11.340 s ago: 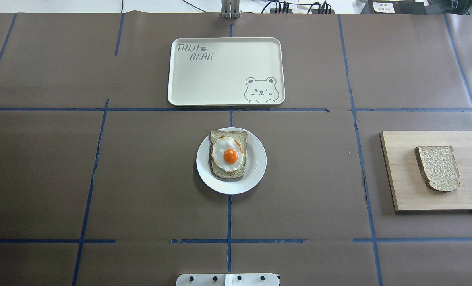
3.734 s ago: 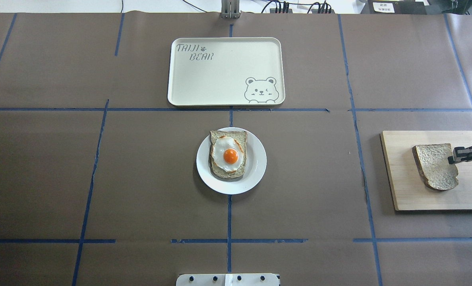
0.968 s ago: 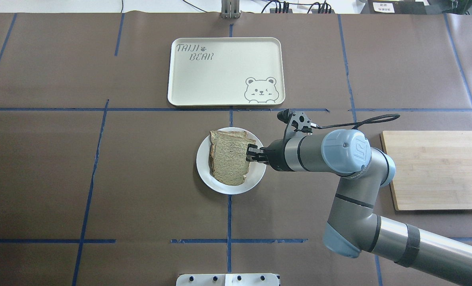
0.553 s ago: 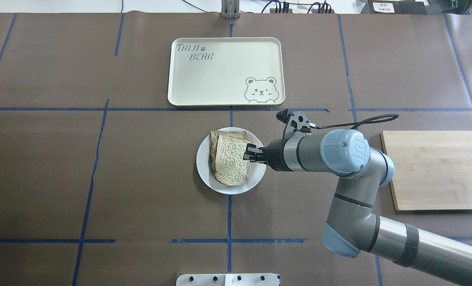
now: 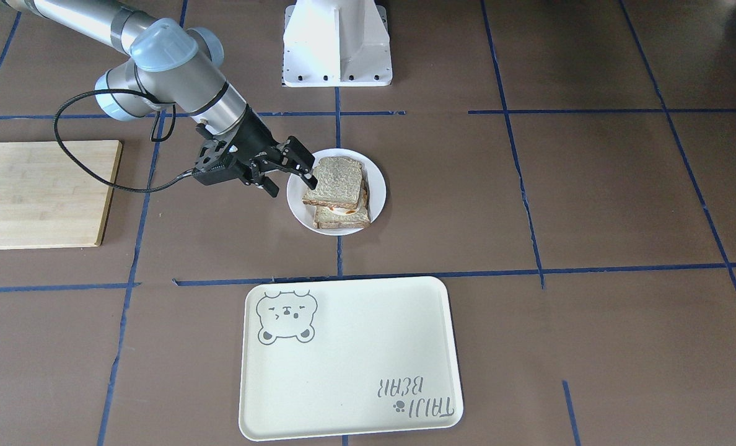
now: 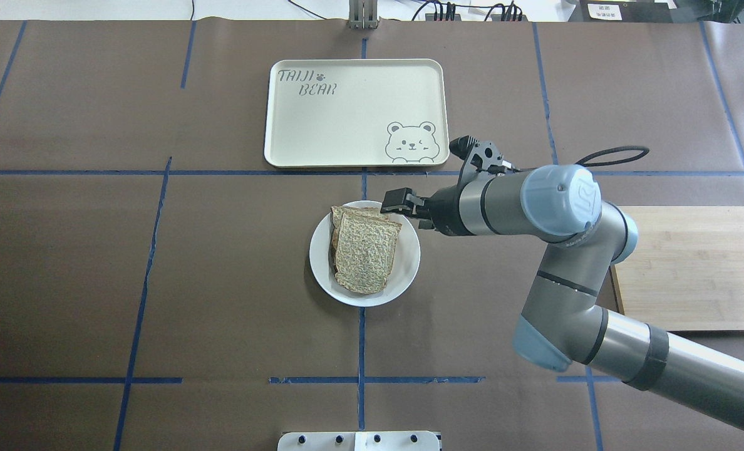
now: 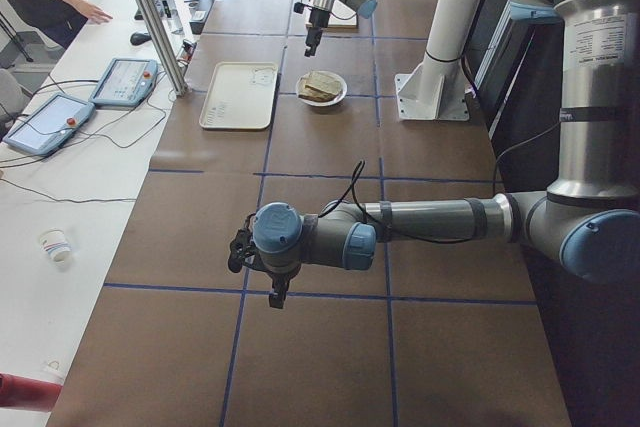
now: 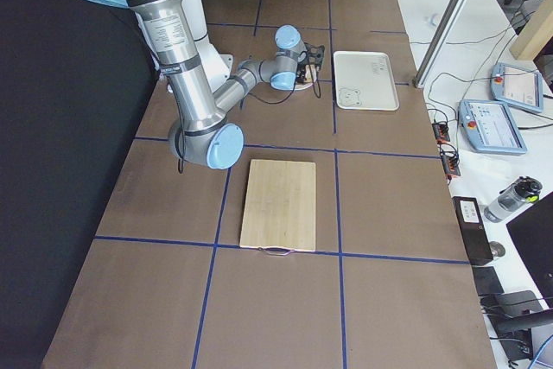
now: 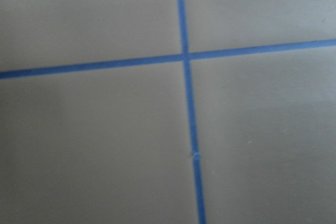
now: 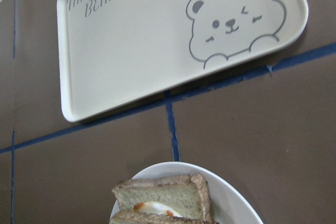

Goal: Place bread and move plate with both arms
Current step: 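Withdraw the right arm away from the plate while the left arm moves in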

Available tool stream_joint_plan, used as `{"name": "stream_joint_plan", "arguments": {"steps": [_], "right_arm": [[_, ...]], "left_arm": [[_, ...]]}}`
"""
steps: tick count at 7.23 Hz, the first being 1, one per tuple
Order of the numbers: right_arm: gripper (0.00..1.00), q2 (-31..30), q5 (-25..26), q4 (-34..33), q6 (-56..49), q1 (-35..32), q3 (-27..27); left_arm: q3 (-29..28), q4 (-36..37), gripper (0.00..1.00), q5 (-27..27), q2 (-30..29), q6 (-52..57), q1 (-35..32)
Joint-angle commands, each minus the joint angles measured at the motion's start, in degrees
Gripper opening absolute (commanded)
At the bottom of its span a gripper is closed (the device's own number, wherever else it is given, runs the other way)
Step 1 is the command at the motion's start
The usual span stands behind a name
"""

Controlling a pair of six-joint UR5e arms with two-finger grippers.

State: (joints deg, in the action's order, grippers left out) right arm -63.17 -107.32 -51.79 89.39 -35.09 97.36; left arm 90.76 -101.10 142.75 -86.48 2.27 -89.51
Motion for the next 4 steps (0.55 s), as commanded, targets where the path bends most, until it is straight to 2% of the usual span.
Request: {"name": "stream_joint_plan", "arguments": {"steps": [1, 2, 3, 4], "right_arm": [[1.0, 0.2, -4.9, -19.1, -11.7, -6.3, 6.1], [1.0, 0.0, -8.1, -30.2, -21.4, -10.4, 9.8], [1.0, -0.5, -9.7, -36.6, -29.0, -13.7, 11.3], [1.0, -2.7, -11.6, -40.2, -38.3, -17.0, 11.4]], "left_arm": [[4.5, -1.5, 1.0, 3.4, -3.1, -11.1, 3.1], [10.8, -1.7, 1.0, 3.5, -3.4, -22.4, 6.2], [15.4, -2.1, 1.0, 4.4, -5.0, -33.2, 9.6], [16.6, -4.8, 1.0, 5.2, -7.9, -43.6, 14.2]]}}
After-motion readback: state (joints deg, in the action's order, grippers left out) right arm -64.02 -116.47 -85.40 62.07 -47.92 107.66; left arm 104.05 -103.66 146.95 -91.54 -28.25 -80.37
